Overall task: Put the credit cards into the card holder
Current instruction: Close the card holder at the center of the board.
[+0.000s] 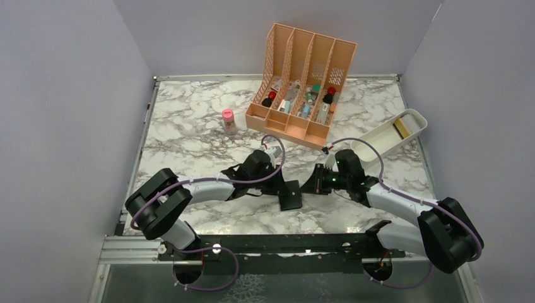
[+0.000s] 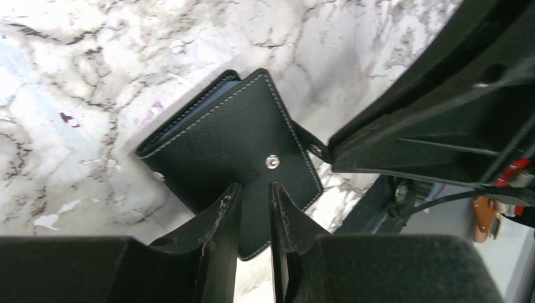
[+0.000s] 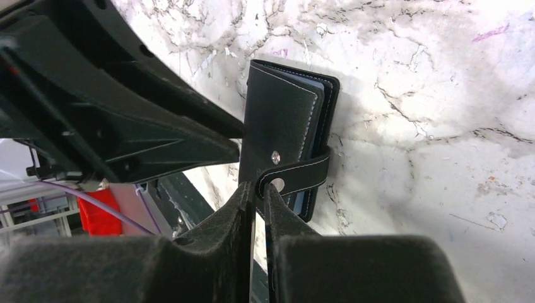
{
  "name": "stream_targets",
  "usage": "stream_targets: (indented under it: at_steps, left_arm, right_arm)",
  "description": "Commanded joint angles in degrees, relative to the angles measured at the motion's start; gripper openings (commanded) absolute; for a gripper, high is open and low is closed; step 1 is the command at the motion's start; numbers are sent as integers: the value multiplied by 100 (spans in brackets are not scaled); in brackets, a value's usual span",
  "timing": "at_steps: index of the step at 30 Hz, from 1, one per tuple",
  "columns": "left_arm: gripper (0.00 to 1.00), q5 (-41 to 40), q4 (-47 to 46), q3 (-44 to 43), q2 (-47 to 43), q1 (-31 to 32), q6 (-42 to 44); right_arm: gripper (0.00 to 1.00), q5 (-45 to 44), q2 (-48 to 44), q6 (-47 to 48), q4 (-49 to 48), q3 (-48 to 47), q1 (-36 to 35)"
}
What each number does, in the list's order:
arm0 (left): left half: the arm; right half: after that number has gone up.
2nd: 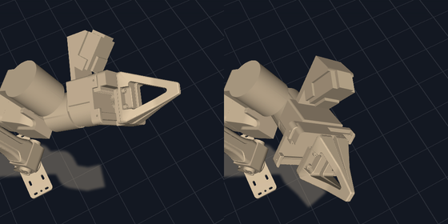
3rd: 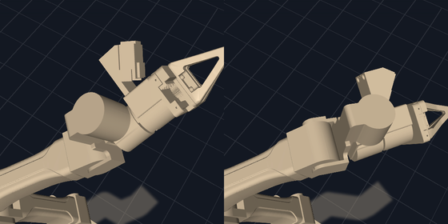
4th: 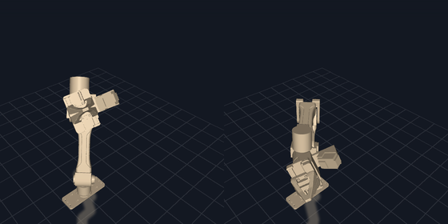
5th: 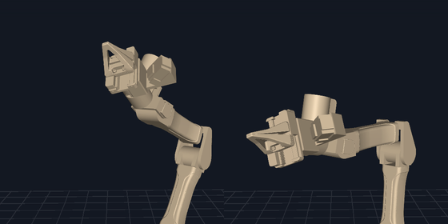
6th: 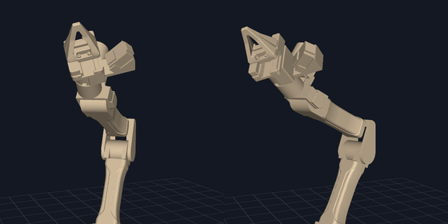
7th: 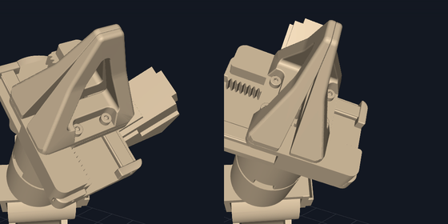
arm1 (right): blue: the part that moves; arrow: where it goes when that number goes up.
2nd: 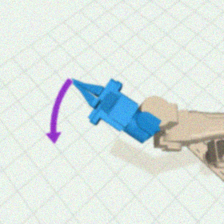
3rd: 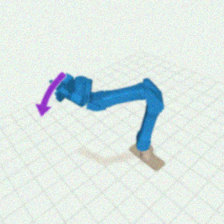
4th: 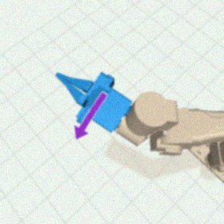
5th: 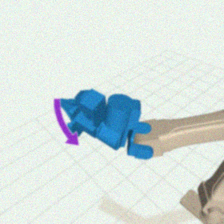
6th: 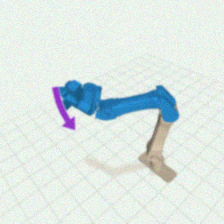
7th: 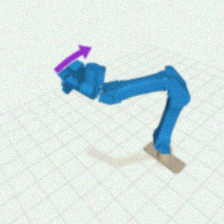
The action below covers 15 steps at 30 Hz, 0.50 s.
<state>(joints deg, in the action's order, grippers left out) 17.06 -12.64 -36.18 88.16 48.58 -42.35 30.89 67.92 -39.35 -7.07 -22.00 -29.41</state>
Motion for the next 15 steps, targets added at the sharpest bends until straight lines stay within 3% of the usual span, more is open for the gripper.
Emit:
stream_targets:
  at_steps: [1, 9, 15]
  left_arm:
    - [26, 67, 49, 22, -397, 144, -210]
    - [25, 225, -217, -66, -76, 460, -346]
    - [25, -398, 330, -90, 20, 590, -230]
  right_arm:
    - [14, -156, -147, 102, 91, 81, -21]
    - [13, -201, -43, 147, 86, 78, -21]
    - [13, -159, 2, 157, 80, 64, -21]
